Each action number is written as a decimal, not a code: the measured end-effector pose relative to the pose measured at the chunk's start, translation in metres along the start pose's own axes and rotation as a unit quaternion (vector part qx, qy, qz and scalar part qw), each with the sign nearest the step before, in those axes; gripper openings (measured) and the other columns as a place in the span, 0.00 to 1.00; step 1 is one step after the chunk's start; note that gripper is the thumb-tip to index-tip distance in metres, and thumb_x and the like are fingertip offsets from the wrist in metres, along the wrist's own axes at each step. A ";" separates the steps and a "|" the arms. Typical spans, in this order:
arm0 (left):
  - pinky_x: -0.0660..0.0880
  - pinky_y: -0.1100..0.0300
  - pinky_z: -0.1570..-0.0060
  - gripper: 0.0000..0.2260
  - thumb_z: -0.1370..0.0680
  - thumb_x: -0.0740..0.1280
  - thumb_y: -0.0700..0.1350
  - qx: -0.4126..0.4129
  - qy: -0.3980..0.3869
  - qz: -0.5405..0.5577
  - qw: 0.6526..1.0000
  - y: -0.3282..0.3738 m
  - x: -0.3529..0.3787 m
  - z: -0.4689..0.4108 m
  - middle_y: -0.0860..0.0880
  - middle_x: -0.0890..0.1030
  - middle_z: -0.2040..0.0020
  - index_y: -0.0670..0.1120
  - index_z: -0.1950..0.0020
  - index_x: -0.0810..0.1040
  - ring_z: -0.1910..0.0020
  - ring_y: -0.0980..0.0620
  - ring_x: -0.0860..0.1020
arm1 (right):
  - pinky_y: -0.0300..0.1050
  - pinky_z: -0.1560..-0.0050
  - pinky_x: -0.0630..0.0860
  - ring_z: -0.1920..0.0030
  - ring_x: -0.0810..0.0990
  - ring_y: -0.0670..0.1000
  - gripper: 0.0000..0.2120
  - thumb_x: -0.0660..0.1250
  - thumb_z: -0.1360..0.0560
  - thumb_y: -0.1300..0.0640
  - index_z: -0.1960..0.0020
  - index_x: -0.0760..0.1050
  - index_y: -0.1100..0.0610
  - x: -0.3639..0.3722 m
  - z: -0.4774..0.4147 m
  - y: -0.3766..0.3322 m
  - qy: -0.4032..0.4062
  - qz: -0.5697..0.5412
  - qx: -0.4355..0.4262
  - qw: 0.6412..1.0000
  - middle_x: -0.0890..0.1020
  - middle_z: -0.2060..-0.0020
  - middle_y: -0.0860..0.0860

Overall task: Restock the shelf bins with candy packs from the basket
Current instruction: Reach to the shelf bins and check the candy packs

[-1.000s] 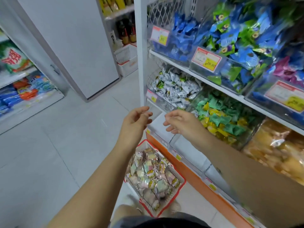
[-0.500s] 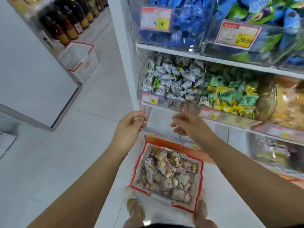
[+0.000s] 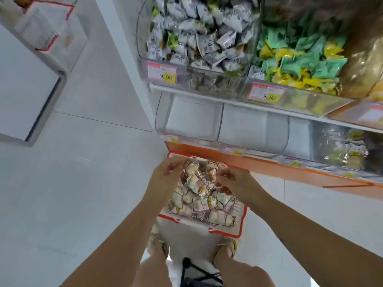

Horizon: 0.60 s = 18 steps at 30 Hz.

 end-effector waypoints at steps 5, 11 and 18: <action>0.75 0.58 0.60 0.10 0.18 0.64 0.43 -0.048 -0.016 -0.093 0.994 -0.104 0.026 -0.048 0.50 0.82 0.43 0.52 0.40 0.80 0.61 0.53 0.78 | 0.64 0.48 0.79 0.59 0.83 0.61 0.05 0.70 0.23 0.51 0.48 0.79 0.50 0.016 -0.069 0.076 -0.008 0.040 0.031 0.999 0.86 0.61 0.49; 0.75 0.57 0.49 0.14 0.17 0.63 0.47 -0.034 -0.088 -0.241 0.966 -0.214 0.043 -0.122 0.50 0.79 0.38 0.50 0.32 0.75 0.49 0.49 0.79 | 0.58 0.50 0.81 0.59 0.84 0.55 0.02 0.70 0.22 0.53 0.51 0.78 0.51 0.059 -0.171 0.148 0.000 0.058 0.049 0.997 0.85 0.56 0.55; 0.68 0.54 0.32 0.21 0.24 0.70 0.54 0.107 -0.206 -0.488 0.841 -0.283 0.051 -0.199 0.54 0.74 0.34 0.58 0.31 0.75 0.35 0.51 0.72 | 0.43 0.48 0.72 0.45 0.77 0.51 0.25 0.69 0.23 0.46 0.30 0.70 0.54 0.110 -0.271 0.211 -0.055 0.248 -0.009 0.967 0.77 0.38 0.51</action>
Point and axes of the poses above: each hand's wrist, its own z-axis away from the middle knuckle, its own x-axis out of the palm, y = z × x, the point moved 4 cm from there along -z, towards the middle knuckle
